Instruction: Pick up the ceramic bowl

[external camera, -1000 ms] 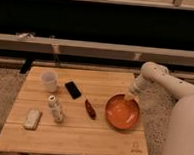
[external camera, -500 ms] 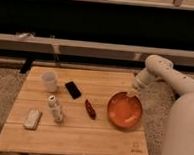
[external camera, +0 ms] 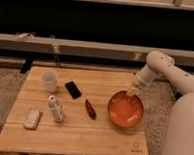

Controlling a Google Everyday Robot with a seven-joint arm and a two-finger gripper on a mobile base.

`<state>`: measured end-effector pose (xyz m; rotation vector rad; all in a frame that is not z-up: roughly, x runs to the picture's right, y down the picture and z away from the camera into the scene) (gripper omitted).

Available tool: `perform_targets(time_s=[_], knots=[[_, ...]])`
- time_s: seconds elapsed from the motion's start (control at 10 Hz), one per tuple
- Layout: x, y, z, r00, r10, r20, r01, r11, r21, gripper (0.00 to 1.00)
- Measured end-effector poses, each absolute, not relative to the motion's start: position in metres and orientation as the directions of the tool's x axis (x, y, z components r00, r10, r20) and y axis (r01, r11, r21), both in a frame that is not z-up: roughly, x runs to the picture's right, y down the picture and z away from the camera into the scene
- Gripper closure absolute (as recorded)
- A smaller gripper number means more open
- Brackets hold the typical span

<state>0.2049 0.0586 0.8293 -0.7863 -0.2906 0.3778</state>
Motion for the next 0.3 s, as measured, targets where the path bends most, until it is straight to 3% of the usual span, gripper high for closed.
perform_targets(time_s=[0.3], knots=[[0.2042, 0.0581, 0.8241, 0.886, 0.443, 0.135, -0.210, 0.645, -0.735, 1.00]])
